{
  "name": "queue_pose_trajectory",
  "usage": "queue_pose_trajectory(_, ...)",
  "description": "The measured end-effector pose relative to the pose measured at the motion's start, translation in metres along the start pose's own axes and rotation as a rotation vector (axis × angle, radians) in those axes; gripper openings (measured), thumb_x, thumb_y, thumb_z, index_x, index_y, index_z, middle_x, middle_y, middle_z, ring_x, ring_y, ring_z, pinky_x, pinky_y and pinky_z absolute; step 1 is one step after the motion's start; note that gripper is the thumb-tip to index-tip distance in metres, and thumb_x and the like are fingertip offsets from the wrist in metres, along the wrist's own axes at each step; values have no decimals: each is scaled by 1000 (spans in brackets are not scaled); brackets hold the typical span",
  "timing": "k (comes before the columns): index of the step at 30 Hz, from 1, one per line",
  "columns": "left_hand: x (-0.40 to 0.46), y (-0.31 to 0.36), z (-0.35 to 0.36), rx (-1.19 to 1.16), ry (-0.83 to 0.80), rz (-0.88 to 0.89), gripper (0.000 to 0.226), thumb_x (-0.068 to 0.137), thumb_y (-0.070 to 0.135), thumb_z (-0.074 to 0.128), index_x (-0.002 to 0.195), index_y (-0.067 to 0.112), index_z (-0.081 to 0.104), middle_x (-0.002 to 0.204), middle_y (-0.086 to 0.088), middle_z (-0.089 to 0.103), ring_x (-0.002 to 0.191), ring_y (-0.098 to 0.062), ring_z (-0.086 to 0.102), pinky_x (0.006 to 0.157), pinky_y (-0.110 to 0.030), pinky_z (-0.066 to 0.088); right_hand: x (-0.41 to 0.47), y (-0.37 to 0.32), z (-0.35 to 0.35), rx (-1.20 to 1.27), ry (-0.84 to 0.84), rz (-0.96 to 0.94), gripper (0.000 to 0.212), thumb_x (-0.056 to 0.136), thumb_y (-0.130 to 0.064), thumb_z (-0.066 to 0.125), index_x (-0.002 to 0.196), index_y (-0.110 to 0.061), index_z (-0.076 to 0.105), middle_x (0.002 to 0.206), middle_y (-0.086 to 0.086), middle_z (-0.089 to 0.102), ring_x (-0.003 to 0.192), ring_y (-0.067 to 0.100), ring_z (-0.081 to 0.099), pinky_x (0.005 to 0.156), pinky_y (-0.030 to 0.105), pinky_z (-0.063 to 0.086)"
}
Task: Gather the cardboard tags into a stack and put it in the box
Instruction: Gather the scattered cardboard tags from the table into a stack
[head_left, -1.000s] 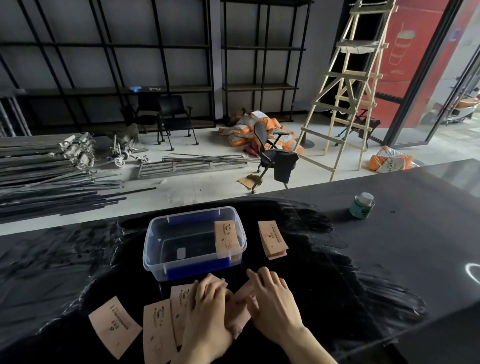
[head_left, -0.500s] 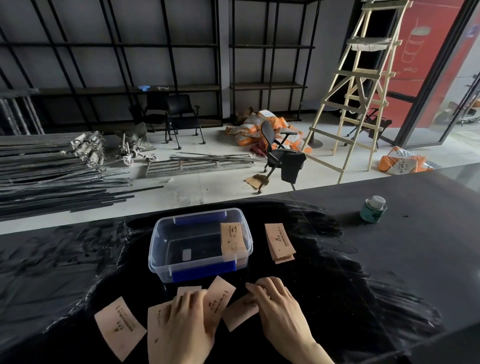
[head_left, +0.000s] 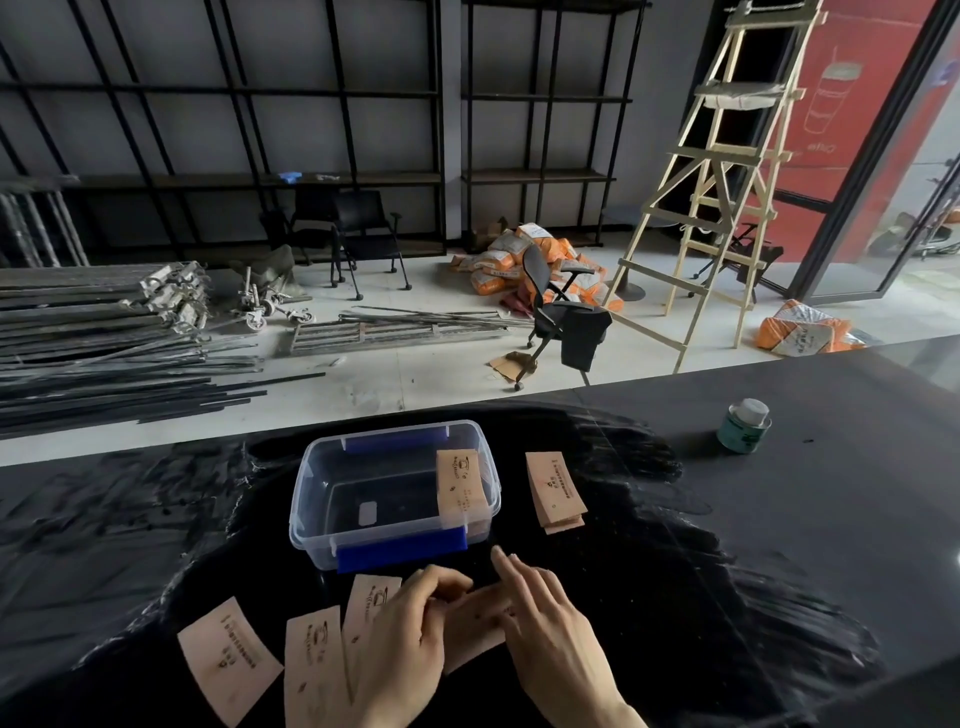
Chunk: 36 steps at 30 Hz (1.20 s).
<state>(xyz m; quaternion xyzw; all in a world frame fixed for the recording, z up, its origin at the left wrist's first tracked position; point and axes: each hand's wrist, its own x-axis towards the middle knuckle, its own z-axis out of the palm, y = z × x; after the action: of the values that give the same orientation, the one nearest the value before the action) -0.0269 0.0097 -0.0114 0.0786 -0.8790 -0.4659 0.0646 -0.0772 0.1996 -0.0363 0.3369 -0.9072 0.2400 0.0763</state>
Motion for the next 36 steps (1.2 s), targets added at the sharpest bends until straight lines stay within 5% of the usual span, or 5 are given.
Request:
queue_pose_trajectory(6, -11, 6, 12, -177, -75, 8, 40, 90, 5, 73, 117, 32, 61, 109, 8, 75, 105, -5, 72, 94, -34, 60, 0, 1, -2, -65, -3, -37, 51, 84, -22, 80, 133, -20, 65, 121, 4, 68, 106, 25, 66, 78, 37, 63)
queue_pose_trajectory(10, -20, -6, -11, 196, 301, -71, 24, 93, 24, 68, 114, 33, 58, 109, 14, 68, 104, -5, 66, 91, -30, 55, -1, 5, 5, -65, 41, -41, 48, 84, -19, 81, 128, -23, 62, 110, -1, 62, 102, 20, 62, 73, 32, 61)
queue_pose_trajectory(17, -24, -18, -36, 642, 139, -416, 94, 79, 60, 67, 157, 26, 26, 157, 2, 42, 146, -20, 37, 122, -39, 31, -1, 3, 8, -33, 64, -29, 45, 86, -17, 80, 127, -22, 62, 113, -2, 60, 104, 18, 60, 71, 28, 61)
queue_pose_trajectory(23, -25, -17, -40, 834, 3, -418, 104, 71, 86, 46, 155, 27, 33, 157, 1, 45, 152, -27, 26, 127, -50, 11, 0, 2, 7, -23, 10, -3, 50, 84, -21, 81, 129, -24, 60, 115, -2, 60, 107, 18, 60, 70, 27, 61)
queue_pose_trajectory(36, -7, -2, -23, 251, 34, -251, 45, 85, 10, 78, 114, 41, 61, 102, 16, 67, 95, -3, 67, 92, -27, 57, -1, 3, 1, -25, 7, -33, 50, 83, -22, 83, 128, -24, 61, 117, -1, 64, 110, 20, 63, 72, 30, 62)
